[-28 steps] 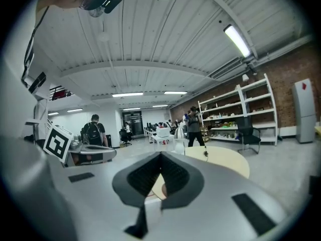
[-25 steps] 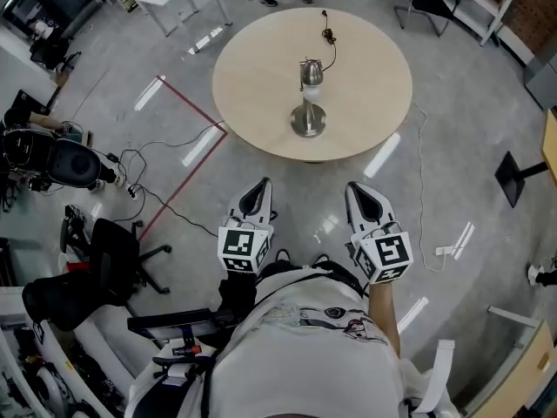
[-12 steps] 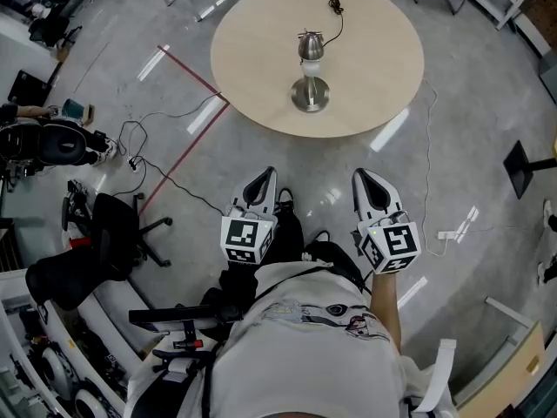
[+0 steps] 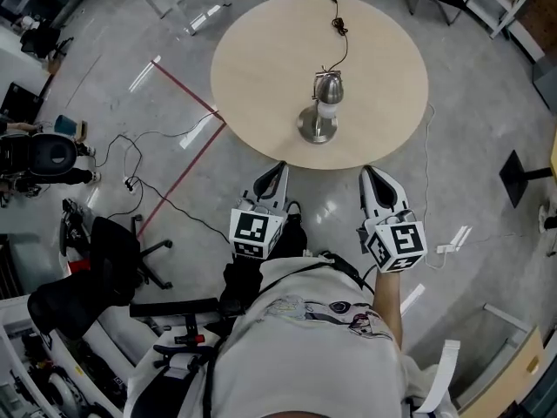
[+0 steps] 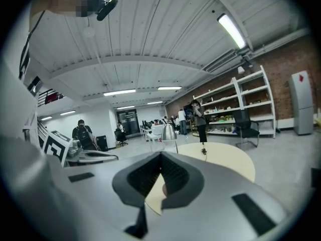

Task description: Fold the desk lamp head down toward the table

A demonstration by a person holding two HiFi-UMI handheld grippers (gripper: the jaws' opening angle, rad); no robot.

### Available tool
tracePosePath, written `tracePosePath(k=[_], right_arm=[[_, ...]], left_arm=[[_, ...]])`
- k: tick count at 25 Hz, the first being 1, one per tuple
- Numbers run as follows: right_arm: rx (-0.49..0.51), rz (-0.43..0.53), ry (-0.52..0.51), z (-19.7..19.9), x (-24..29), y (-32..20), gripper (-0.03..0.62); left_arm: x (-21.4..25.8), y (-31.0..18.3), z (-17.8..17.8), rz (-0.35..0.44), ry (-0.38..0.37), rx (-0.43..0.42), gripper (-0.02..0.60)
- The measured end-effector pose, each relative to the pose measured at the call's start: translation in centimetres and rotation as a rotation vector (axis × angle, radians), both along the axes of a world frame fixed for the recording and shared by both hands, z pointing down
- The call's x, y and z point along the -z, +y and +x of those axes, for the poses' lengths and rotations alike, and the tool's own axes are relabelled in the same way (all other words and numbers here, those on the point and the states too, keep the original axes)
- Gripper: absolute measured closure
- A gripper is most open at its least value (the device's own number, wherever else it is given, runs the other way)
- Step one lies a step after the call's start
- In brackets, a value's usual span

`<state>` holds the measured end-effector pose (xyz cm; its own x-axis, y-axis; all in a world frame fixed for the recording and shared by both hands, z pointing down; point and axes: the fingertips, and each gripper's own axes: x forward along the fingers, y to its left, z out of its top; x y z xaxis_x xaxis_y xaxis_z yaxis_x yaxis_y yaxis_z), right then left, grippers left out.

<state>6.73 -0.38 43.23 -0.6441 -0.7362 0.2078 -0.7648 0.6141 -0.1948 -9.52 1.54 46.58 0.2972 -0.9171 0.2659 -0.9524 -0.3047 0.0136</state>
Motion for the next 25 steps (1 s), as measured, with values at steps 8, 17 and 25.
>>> tracePosePath(k=[8,17,25], right_arm=[[-0.056,0.005,-0.009,-3.8,0.5,-5.9,0.591],[-0.074,0.026,-0.015,-5.3,1.8,-9.2,0.591],[0.030,0.070,-0.036,-5.7,3.8,-14.0,0.591]], left_arm=[[-0.7,-5.5,-3.6,-0.016,0.014,-0.088,0.578],[-0.8,-9.6,-5.2,-0.023,0.035,-0.083,0.578],[0.2,-12.6,-4.8,0.002,0.021,-0.015,0.578]])
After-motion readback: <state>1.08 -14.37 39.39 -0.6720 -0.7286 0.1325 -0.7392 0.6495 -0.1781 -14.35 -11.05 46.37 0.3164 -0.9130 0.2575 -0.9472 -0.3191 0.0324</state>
